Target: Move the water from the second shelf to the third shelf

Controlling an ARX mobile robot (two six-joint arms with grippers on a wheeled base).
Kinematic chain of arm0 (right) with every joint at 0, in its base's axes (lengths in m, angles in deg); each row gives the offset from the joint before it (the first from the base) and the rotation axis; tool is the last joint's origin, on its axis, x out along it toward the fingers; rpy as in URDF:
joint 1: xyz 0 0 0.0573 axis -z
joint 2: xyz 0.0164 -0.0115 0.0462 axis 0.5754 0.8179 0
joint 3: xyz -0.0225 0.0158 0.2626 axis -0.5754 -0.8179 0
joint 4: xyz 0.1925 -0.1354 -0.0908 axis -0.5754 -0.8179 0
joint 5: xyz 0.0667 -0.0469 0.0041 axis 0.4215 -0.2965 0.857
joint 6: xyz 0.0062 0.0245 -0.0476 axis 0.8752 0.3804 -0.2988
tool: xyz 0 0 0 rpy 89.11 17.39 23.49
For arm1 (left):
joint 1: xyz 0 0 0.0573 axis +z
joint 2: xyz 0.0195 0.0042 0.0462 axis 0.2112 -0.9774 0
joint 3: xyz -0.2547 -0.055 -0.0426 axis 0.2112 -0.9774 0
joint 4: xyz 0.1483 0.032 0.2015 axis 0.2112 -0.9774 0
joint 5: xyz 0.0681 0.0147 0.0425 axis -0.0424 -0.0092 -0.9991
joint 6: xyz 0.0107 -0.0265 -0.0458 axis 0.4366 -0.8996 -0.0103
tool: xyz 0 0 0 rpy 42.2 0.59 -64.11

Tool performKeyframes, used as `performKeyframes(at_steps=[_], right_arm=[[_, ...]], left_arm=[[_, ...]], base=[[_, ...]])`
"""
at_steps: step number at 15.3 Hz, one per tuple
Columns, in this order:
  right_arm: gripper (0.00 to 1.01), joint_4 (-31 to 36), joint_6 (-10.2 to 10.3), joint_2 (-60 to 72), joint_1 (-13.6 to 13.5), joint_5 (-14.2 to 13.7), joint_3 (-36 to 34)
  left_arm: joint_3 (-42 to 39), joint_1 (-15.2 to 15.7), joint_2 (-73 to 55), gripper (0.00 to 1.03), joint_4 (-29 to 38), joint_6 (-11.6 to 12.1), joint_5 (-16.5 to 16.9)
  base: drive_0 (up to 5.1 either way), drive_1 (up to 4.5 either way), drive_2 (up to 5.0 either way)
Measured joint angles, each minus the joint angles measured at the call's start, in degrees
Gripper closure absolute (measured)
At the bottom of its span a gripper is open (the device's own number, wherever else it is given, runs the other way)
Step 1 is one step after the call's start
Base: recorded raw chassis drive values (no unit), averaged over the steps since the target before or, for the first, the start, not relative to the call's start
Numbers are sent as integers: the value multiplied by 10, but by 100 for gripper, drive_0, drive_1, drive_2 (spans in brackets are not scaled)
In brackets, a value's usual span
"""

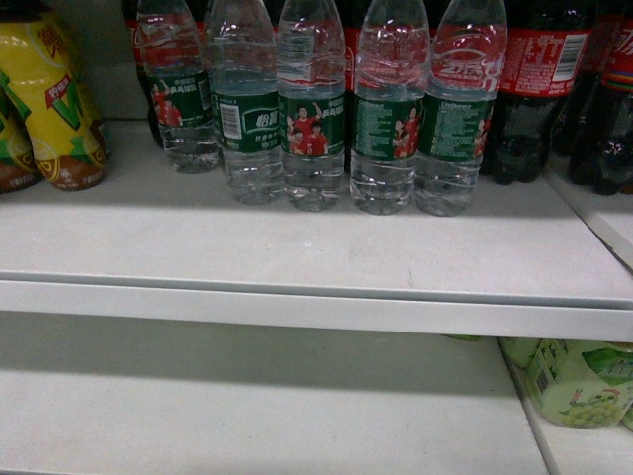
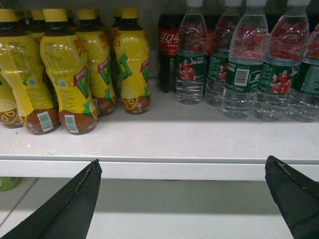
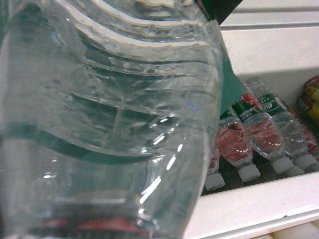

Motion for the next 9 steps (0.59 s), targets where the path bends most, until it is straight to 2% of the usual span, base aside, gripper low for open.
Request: performKeyframes(at_steps=[9], right_arm=[[59,2,2,-2,-2,-1,3]], left_arm=[[0,0,0,5,1,0,0]], base=[[0,0,0]])
